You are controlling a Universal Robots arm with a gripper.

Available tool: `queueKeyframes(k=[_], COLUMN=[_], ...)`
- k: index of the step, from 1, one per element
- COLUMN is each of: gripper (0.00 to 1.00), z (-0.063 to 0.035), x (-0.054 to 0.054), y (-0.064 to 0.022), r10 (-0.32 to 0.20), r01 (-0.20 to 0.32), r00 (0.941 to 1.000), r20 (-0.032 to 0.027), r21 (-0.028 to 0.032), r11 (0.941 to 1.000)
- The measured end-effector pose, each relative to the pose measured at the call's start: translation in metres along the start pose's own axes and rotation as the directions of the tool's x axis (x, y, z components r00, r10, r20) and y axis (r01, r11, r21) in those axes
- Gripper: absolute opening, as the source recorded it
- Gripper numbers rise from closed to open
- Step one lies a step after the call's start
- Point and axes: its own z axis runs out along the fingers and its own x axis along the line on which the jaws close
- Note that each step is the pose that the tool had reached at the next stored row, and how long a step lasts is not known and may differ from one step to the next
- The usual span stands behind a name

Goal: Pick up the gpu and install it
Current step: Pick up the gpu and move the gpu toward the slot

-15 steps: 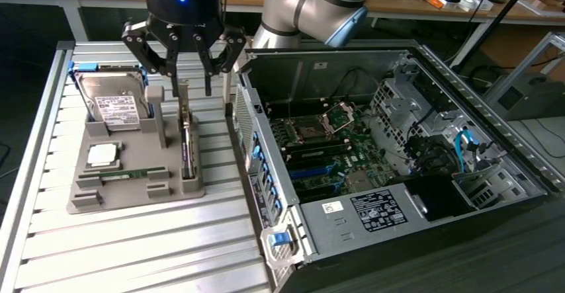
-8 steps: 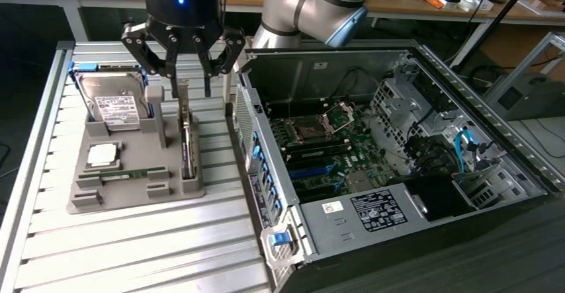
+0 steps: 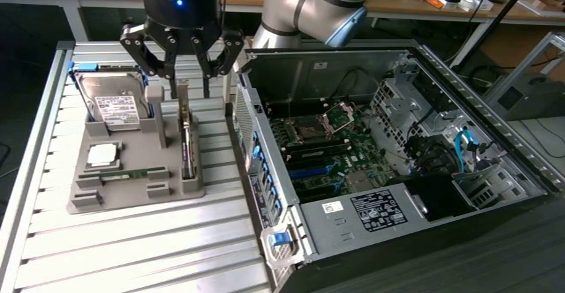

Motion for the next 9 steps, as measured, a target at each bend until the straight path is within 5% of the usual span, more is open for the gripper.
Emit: queueKeyframes(k=[9], gripper=[0.48], z=[0.0021], x=[0.0038], y=[-0.0004], r10=[0.0], r01=[0.0], r00=[1.0], r20=[0.0], r21=[0.0001], r11=[1.0])
